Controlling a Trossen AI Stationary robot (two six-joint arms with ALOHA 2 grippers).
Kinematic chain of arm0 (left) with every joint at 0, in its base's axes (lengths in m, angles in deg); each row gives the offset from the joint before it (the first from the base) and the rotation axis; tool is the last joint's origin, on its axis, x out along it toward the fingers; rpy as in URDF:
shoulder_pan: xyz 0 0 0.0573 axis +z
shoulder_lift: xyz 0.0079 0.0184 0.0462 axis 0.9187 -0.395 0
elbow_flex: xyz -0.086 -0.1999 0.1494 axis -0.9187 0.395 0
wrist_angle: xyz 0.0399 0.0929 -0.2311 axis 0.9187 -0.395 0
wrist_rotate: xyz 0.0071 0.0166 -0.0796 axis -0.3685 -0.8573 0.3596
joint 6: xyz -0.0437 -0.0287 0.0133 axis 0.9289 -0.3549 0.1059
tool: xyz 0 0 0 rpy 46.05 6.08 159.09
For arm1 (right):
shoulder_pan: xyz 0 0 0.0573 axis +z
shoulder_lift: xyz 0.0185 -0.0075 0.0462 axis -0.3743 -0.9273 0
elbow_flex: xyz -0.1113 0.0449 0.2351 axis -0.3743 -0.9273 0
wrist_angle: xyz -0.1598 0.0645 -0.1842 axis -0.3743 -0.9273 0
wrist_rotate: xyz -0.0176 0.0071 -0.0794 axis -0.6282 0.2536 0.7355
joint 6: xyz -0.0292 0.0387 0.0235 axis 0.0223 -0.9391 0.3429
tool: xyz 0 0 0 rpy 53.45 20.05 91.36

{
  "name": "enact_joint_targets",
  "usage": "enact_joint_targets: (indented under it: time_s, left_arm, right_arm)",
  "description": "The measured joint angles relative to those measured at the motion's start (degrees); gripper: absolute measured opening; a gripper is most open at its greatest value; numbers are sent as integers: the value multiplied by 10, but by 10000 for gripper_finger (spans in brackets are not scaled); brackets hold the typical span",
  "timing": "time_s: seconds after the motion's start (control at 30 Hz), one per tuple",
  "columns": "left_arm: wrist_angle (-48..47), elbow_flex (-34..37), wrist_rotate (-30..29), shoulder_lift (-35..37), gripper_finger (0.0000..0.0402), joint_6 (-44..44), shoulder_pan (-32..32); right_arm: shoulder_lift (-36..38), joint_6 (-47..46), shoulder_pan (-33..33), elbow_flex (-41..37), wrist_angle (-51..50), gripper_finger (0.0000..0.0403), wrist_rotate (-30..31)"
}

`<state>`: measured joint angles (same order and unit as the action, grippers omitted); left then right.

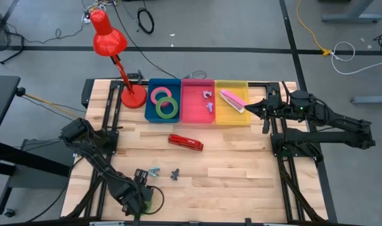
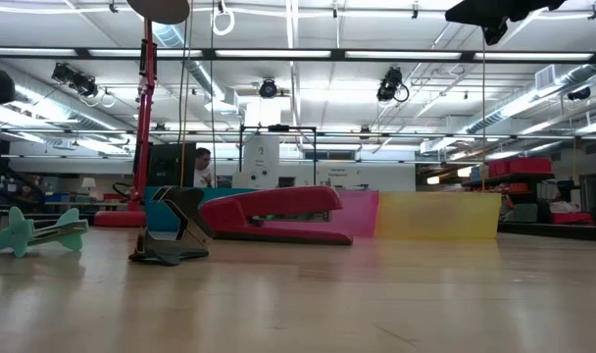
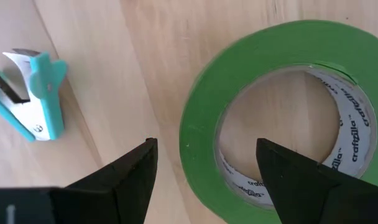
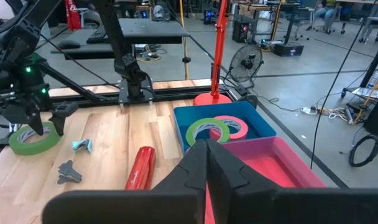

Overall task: Pick and place Stapler, Stapler remover, tape
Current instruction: Put the green tape into the blue bin

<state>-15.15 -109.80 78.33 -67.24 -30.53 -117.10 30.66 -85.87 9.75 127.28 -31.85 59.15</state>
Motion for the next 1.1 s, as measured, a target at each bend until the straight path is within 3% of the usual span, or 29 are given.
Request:
enact_joint_targets:
  time_s: [0.43,0.73,1.1]
  left_arm:
    - [5,0,-33,-11,272,12,-9]
    - [4,0,-10,-34,270,12,-10]
    - [4,0,-13,-34,196,8,-10]
  right_arm:
    - [0,0,0,0,0,9,0]
    - [0,0,0,0,0,9,0]
    - [0,0,0,0,0,9,0]
